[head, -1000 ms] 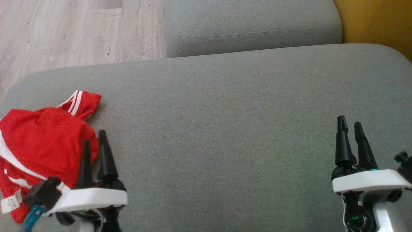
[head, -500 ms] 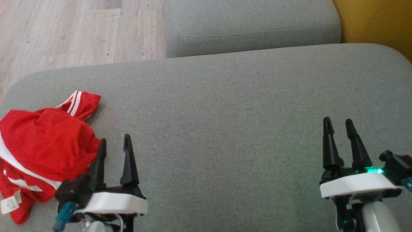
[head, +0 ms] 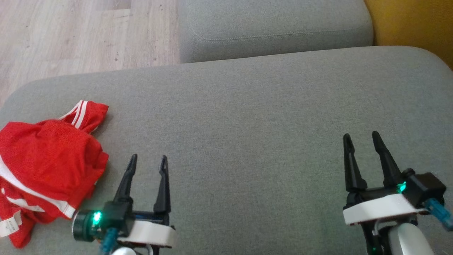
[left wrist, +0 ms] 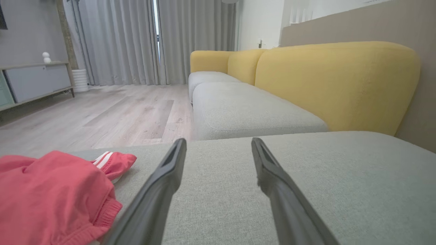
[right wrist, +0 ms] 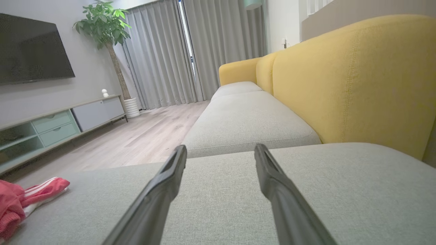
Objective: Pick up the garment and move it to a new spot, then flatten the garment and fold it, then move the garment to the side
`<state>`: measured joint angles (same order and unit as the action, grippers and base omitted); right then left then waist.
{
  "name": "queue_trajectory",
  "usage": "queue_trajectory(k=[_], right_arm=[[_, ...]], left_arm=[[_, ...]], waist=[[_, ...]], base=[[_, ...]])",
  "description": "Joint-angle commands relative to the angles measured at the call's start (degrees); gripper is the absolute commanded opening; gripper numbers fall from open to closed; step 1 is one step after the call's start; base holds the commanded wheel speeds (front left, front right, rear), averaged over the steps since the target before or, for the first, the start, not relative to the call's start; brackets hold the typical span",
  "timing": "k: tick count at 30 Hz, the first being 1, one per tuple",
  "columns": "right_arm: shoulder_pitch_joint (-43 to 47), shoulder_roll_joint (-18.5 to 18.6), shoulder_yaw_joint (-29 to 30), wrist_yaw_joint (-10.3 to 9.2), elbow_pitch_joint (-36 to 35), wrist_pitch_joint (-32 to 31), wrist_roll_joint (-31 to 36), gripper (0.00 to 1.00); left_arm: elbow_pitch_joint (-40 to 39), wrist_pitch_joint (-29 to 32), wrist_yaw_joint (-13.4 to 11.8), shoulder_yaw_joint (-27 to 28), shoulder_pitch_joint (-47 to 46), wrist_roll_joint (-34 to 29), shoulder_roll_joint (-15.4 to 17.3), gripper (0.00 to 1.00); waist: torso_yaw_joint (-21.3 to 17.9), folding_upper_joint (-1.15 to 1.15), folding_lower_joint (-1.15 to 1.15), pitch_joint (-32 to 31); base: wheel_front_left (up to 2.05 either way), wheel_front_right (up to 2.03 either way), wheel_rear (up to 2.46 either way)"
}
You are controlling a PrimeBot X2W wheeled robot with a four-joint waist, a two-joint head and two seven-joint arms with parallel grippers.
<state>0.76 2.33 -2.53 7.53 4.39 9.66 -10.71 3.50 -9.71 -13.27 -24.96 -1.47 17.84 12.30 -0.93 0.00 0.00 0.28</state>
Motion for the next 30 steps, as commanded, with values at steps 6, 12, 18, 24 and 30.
queue_trajectory(k=[6, 12, 18, 24, 30], right_arm=[[-1.9, 0.5, -2.1, -0.04, -3.6, 1.7, 5.0, 1.0], [-1.3, 0.5, -2.1, -0.04, -4.5, 2.7, 4.4, 1.0], [-0.7, 0.5, -2.7, -0.04, -4.8, 3.6, 5.0, 1.0], [0.7, 0.5, -3.1, -0.04, -3.2, 4.6, 2.1, 1.0], [1.5, 0.5, -3.8, -0.04, 1.7, 5.3, -3.1, 1.0]], left_arm=[[-1.7, -1.6, -3.2, -2.6, -4.2, -4.7, 2.4, 1.0], [-3.7, -2.7, -4.2, -3.0, -3.8, -3.9, 1.8, 1.0], [-5.7, -3.5, -1.1, 0.2, -1.5, -2.6, -0.2, 1.0], [-6.5, -4.5, 5.0, 7.3, 1.8, -2.2, -5.3, 1.0], [-4.5, -5.3, 10.3, 12.6, 3.9, -5.7, -8.2, 1.0]], waist=[[0.0, 0.0, 0.0, -0.1], [0.3, 0.0, 0.0, -0.1], [0.5, 0.0, 0.0, -0.3], [0.5, 0.0, 0.0, -0.6], [0.2, 0.0, 0.0, -0.9]], base=[[0.0, 0.0, 0.0], [0.0, 0.0, 0.0], [0.0, 0.0, 0.0], [0.0, 0.0, 0.0], [0.0, 0.0, 0.0]])
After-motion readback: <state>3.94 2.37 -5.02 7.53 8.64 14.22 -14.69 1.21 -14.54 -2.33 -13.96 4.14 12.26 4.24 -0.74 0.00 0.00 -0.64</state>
